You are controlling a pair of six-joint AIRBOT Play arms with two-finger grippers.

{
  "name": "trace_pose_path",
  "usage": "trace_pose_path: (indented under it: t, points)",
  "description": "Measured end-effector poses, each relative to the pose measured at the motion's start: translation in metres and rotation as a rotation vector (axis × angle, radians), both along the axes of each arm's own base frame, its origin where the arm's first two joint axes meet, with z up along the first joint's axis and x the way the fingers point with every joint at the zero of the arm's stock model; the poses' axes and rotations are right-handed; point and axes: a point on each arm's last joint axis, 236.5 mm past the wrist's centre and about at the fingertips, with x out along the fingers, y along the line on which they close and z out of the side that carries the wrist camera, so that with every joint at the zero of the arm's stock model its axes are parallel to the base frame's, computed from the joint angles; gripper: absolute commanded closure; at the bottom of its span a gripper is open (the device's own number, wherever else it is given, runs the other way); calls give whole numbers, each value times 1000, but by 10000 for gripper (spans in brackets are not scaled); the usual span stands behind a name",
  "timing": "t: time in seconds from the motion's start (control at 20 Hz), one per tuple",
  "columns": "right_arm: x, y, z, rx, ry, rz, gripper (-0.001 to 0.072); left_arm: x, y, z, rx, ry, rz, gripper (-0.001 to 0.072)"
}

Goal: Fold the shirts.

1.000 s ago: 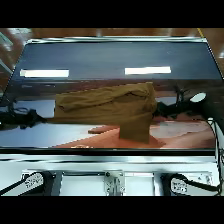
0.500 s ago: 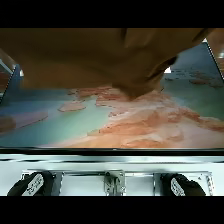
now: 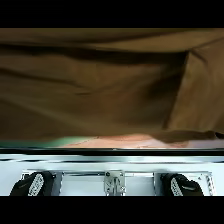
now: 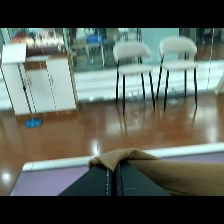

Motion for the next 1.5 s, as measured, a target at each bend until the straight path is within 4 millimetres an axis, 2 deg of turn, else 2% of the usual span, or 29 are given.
trace_pose_path:
  t: [0.15, 0.3, 0.45, 0.55, 0.65, 0.8, 0.9, 1.05, 1.25, 1.35, 1.5]
  points:
    - [4, -6, -18, -1, 78, -23, 644, 4, 4, -28, -2, 107, 9, 665]
    - [34, -16, -63, 18, 280, -40, 644, 23, 13, -73, -38, 265, 5, 665]
    - [81, -27, -148, 68, 620, -37, 645, 55, 28, -144, -119, 478, -7, 665]
    - [117, -32, -222, 120, 866, -29, 644, 78, 39, -210, -197, 656, -16, 665]
    - [155, -33, -293, 182, 1034, -8, 645, 103, 52, -280, -289, 822, -14, 665]
    - [220, -23, -378, 313, 1130, 46, 645, 143, 69, -369, -409, 1004, -3, 665]
    - [265, -13, -418, 409, 1111, 86, 645, 177, 76, -413, -458, 1065, -3, 665]
    - [322, 2, -464, 480, 1038, 105, 645, 236, 74, -460, -455, 1092, -57, 665]
    - [378, 12, -501, 482, 900, 71, 645, 304, 63, -501, -396, 1076, -123, 664]
    - [396, 12, -514, 481, 845, 45, 644, 331, 61, -518, -384, 1051, -124, 665]
    - [408, 11, -534, 483, 827, 20, 644, 353, 61, -546, -406, 1053, -101, 665]
